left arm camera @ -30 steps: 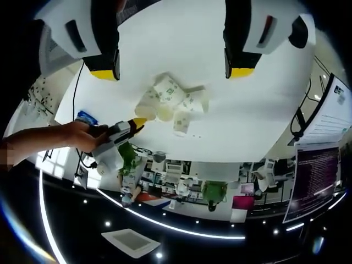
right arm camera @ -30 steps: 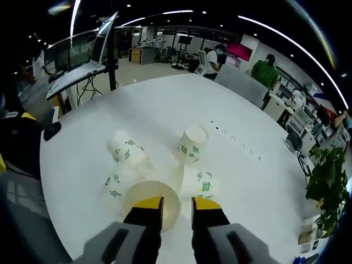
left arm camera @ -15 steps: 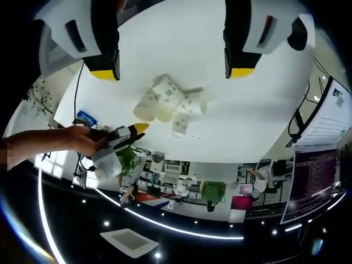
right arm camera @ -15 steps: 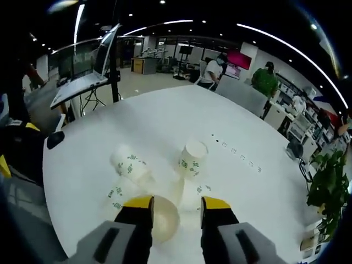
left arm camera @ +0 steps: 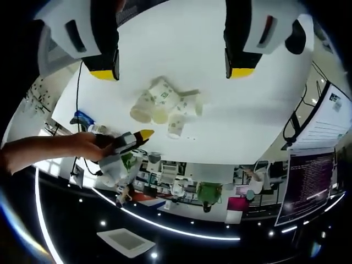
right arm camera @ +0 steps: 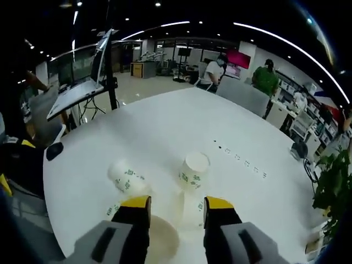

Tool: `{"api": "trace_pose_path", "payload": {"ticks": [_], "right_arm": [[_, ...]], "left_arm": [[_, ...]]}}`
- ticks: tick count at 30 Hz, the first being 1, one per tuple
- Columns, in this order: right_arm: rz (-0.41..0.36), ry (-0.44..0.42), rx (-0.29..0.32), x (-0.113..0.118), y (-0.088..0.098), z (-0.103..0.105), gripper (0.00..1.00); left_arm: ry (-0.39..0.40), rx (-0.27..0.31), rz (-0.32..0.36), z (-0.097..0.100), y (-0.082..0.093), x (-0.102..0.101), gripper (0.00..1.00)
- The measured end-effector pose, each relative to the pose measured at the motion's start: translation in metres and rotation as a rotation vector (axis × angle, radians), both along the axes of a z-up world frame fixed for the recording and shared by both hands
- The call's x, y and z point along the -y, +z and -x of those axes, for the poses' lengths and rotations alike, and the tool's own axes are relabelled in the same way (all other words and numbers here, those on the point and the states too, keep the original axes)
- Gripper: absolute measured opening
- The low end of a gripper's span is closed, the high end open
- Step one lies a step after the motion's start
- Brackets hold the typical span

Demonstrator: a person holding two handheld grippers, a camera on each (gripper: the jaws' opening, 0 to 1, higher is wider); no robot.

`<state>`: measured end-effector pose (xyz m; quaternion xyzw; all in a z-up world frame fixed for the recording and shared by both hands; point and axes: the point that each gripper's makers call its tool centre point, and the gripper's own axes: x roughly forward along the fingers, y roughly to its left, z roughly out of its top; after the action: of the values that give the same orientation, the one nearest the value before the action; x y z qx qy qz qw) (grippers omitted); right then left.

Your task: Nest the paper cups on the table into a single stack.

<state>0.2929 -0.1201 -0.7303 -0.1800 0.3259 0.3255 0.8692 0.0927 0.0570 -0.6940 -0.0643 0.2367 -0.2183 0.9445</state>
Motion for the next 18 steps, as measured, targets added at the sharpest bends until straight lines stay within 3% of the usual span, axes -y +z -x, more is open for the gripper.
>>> {"api": "trace_pose_path", "payload": {"ticks": [10, 18], "right_arm": [[-0.033, 0.010, -0.014, -0.014, -0.006, -0.031, 0.47], [-0.026, -0.008, -0.048, -0.018, -0.024, -0.076, 0.48]], "left_arm": [[0.021, -0.002, 0.007, -0.001, 0.003, -0.004, 0.77], [0.041, -0.011, 0.014, -0.002, 0.001, -0.007, 0.77]]}}
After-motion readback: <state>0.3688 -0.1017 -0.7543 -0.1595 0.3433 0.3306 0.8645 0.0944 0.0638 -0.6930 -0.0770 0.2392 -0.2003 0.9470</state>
